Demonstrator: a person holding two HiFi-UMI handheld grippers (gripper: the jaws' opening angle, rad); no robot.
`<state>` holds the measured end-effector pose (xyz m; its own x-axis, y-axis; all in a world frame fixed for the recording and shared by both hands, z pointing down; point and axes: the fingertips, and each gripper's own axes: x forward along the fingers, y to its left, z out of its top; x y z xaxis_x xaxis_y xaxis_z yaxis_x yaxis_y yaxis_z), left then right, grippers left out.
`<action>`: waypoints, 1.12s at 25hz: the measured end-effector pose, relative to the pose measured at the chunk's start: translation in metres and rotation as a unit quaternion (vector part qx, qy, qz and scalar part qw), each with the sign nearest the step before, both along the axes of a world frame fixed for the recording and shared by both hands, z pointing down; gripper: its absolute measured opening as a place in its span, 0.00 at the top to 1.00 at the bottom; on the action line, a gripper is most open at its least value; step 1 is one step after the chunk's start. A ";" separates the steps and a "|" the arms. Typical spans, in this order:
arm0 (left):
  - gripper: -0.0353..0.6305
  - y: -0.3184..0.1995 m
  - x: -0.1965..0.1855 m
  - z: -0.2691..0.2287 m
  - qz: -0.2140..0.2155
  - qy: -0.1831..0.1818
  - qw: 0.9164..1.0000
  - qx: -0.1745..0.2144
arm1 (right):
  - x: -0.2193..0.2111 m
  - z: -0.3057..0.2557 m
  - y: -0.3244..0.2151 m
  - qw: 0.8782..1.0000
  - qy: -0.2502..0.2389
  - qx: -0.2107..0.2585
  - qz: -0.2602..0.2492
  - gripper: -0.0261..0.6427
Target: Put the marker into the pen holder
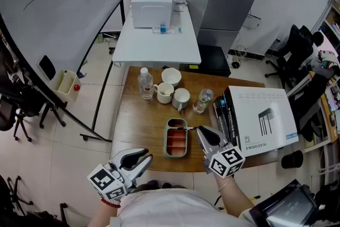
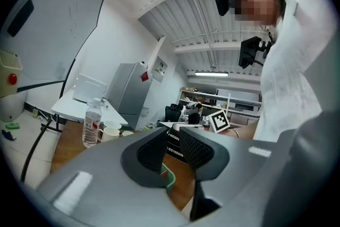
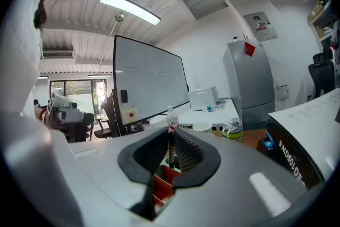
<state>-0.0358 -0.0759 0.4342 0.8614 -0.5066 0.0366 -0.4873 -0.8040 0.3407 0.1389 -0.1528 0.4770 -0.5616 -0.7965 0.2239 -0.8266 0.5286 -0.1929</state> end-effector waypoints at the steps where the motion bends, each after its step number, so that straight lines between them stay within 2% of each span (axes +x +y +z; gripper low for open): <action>1: 0.83 0.001 0.000 -0.001 -0.001 0.001 1.000 0.000 | 0.001 0.001 0.002 1.000 -0.003 -0.004 0.001 0.92; 8: 0.83 0.008 -0.010 0.002 -0.009 0.000 1.000 -0.004 | -0.005 0.033 0.005 1.000 0.006 -0.026 0.000 0.92; 15: 0.83 0.018 -0.016 0.009 -0.014 0.000 1.000 -0.019 | -0.020 0.078 -0.006 0.997 0.045 -0.062 -0.007 0.92; 28: 0.83 0.023 -0.024 0.009 -0.022 0.001 0.999 -0.025 | -0.019 0.105 -0.005 0.993 0.082 -0.084 0.008 0.92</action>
<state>-0.0602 -0.0524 0.4431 0.8382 -0.5421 0.0599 -0.5212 -0.7638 0.3807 0.1202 -0.1582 0.5818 -0.4948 -0.7488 0.4410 -0.8620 0.4873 -0.1398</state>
